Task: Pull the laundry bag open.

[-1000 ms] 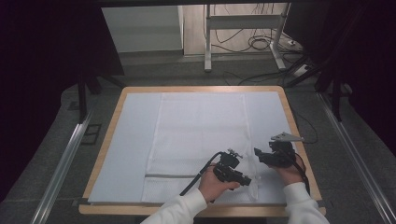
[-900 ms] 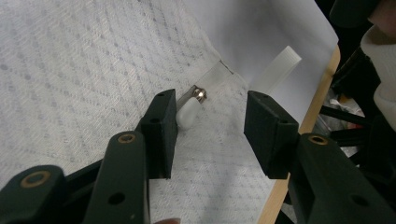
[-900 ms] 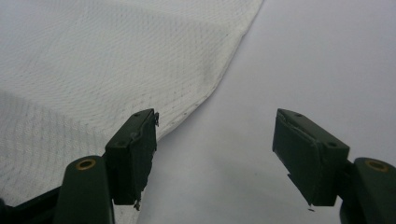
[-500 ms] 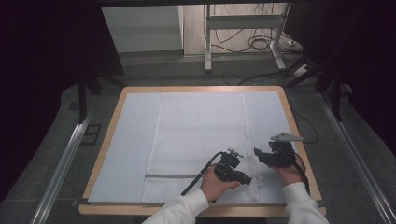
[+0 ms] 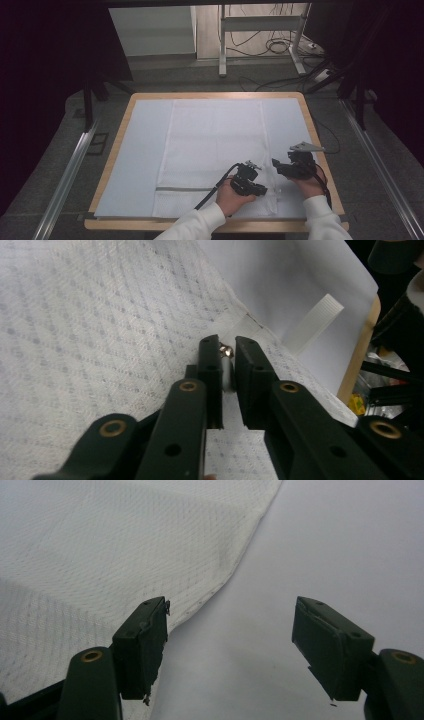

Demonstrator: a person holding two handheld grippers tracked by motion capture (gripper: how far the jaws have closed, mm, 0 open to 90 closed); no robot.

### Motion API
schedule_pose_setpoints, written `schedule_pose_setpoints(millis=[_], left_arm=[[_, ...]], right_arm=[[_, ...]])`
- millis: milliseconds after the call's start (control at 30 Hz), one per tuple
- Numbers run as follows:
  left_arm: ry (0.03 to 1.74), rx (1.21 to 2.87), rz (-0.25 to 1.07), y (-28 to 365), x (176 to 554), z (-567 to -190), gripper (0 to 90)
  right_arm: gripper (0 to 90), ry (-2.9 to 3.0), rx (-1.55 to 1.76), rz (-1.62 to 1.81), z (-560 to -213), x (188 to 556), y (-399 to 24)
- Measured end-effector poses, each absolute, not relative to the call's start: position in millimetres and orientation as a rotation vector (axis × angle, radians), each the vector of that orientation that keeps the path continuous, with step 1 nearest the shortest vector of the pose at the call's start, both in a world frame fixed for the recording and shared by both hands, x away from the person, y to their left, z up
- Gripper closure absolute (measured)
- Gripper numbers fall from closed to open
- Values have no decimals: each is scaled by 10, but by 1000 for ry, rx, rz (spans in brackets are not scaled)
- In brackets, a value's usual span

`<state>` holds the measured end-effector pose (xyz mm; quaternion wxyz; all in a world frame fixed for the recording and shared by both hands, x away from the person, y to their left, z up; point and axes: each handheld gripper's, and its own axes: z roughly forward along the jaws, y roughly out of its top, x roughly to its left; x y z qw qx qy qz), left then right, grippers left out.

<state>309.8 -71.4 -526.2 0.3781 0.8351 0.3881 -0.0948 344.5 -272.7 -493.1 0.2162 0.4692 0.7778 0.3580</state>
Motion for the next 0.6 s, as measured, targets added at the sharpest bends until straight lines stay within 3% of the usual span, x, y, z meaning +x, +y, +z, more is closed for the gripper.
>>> schedule_pose_setpoints(millis=[600], left_arm=[[954, 2114, -258, -624, 3110, -5243, 864]], right_arm=[[293, 2145, 1325, 999, -4924, 3435, -2788]])
